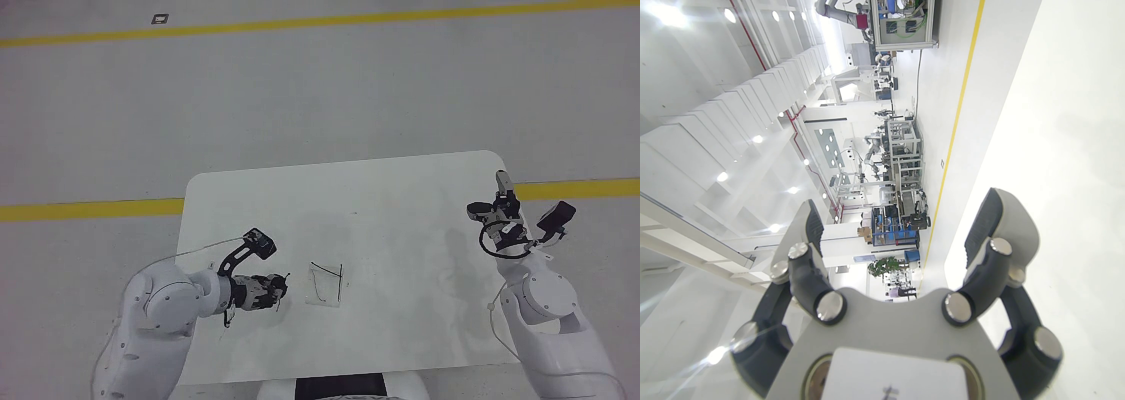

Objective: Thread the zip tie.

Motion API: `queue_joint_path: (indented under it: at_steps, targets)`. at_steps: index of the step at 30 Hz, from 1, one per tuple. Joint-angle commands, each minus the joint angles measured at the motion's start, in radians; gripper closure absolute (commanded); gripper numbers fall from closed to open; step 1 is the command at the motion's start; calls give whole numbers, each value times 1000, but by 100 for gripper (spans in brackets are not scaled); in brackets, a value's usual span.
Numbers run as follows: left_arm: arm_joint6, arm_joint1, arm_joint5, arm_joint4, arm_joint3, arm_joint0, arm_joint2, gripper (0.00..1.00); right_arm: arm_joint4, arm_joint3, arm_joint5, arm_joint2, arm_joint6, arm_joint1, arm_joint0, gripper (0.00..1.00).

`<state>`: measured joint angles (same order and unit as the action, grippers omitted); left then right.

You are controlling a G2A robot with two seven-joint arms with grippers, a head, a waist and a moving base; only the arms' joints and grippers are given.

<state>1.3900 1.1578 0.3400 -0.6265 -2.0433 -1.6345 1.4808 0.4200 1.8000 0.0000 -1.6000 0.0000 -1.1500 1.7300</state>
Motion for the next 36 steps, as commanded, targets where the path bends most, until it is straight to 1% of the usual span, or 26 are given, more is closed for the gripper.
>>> queue_joint_path:
  at_steps: [1, 2, 13, 14, 15, 17, 19, 20, 22, 23, 26, 29, 31, 36]
  targets:
    - [0, -27, 0, 2, -22, -7, 4, 100, 0, 0, 0, 0, 0, 0, 0, 0]
    - [0, -35, 0, 0, -31, -10, 3, 100, 0, 0, 0, 0, 0, 0, 0, 0]
    - [0, -35, 0, 0, -31, -10, 3, 100, 0, 0, 0, 0, 0, 0, 0, 0]
    - [0, -35, 0, 0, -31, -10, 3, 100, -6, 8, -1, 4, 15, 0, -3, 0]
    - [0, -35, 0, 0, -31, -10, 3, 100, -16, 19, 2, 7, 42, 1, -7, 0]
    - [0, -35, 0, 0, -31, -10, 3, 100, -29, 42, 42, 20, 137, 5, -18, 0]
    - [0, -35, 0, 0, -31, -10, 3, 100, -22, 46, 73, 33, 211, 7, -36, 0]
    - [0, -35, 0, 0, -31, -10, 3, 100, -28, 39, 108, 52, 261, 8, -54, 0]
    - [0, -35, 0, 0, -31, -10, 3, 100, -50, 31, 135, 85, 314, 9, -86, 0]
    - [0, -35, 0, 0, -31, -10, 3, 100, -72, 25, 163, 115, 356, 9, -106, 0]
    - [0, -35, 0, 0, -31, -10, 3, 100, -124, 17, 214, 193, 445, 9, -155, 0]
    - [0, -35, 0, 0, -31, -10, 3, 100, -187, 5, 244, 254, 499, 8, -191, 0]
    - [0, -35, 0, 0, -31, -10, 3, 100, -224, 6, 244, 296, 556, 9, -205, 0]
    - [0, -35, 0, 0, -31, -10, 3, 100, -228, 6, 241, 299, 566, 9, -206, 0]
